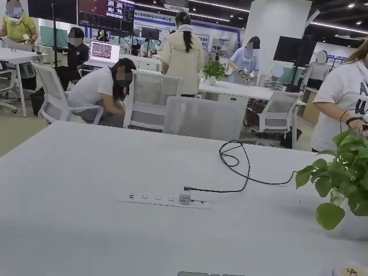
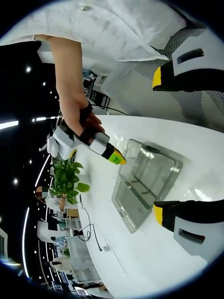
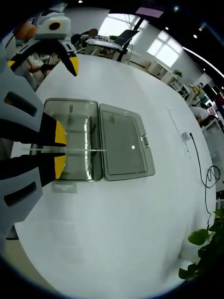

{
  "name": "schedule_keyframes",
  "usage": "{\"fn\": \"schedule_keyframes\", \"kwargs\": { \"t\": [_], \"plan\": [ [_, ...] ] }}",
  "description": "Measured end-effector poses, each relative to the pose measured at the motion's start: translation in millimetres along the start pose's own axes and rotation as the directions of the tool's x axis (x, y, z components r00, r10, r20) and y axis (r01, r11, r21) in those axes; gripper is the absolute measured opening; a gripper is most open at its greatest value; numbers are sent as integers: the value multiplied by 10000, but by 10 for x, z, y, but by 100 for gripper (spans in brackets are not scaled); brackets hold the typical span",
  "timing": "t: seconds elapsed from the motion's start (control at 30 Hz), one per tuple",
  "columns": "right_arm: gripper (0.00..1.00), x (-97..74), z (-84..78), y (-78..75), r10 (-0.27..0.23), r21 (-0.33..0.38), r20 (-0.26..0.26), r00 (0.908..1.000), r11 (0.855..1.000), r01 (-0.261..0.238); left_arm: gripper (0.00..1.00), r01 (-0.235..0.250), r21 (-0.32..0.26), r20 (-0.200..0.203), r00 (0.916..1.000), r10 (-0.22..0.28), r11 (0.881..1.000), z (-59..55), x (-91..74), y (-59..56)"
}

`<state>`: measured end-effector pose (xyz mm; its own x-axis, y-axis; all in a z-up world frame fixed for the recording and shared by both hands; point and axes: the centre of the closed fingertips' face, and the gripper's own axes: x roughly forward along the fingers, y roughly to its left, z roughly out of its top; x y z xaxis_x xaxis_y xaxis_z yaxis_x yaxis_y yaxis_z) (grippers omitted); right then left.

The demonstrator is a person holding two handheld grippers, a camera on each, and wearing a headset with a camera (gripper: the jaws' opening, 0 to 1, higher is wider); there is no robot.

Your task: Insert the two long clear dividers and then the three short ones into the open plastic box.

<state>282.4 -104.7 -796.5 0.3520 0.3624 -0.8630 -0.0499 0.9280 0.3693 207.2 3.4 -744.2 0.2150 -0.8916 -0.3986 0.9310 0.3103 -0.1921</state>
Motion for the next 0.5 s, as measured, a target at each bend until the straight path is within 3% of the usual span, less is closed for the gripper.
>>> {"fn": "schedule_keyframes", "kwargs": {
  "t": [0.5],
  "plan": [
    [7, -2, 10, 21, -34, -163, -151, 9999, 9999, 32, 99, -2, -50, 65, 10000, 3, 10000, 5, 2, 10]
  ]
}}
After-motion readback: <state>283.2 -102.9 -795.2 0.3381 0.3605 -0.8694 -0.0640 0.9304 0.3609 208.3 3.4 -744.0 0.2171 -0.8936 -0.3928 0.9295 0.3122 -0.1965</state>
